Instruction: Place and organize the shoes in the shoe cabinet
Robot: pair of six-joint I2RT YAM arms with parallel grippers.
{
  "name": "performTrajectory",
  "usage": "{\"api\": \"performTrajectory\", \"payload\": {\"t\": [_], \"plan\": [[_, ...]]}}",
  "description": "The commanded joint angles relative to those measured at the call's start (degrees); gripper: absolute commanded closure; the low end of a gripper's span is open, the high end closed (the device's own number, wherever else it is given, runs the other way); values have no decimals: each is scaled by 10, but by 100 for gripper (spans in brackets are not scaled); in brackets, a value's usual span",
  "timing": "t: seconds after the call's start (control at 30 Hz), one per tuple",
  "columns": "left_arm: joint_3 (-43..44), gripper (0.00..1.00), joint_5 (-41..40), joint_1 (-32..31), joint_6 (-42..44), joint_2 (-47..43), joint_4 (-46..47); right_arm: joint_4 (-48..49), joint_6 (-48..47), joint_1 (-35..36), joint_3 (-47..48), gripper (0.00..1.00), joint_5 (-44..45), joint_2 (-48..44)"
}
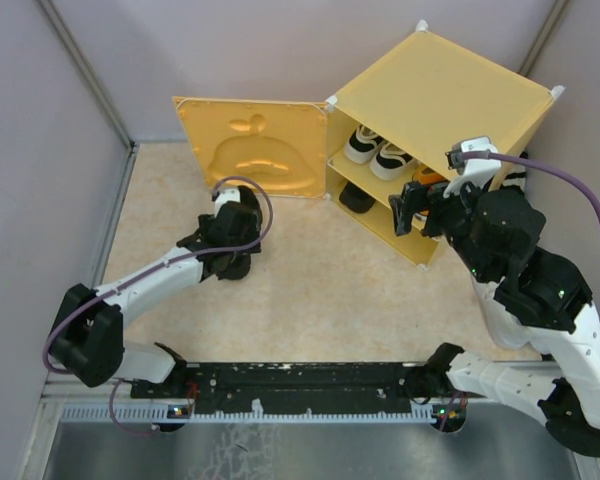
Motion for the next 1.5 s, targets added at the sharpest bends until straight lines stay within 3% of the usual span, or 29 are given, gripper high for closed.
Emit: {"api": "performTrajectory", "payload": {"t": [0.0, 0.53, 1.0, 1.1, 1.2, 1.27, 1.43, 1.47], "plan": [[-3, 7, 30, 6, -13, 3, -20, 26, -1, -2, 1, 2, -5, -6], [75, 10, 31, -11, 34, 8, -33, 40, 0, -2, -18, 2, -2, 0], [39, 9, 49, -11, 17, 95, 15, 32, 1, -2, -17, 2, 3, 3], [26, 22, 65, -11, 10, 119, 33, 29, 3, -2, -16, 2, 5, 0], [10, 26, 74, -11, 7, 136, 53, 25, 4, -2, -13, 2, 7, -2], [4, 34, 78, -11, 6, 150, 65, 23, 4, -2, -13, 2, 7, -2], [2, 98, 93, -11, 15, 177, 68, 23, 3, -2, -11, 2, 6, -1], [4, 100, 99, -12, 18, 176, 62, 23, 3, -2, -10, 2, 6, -1]]}}
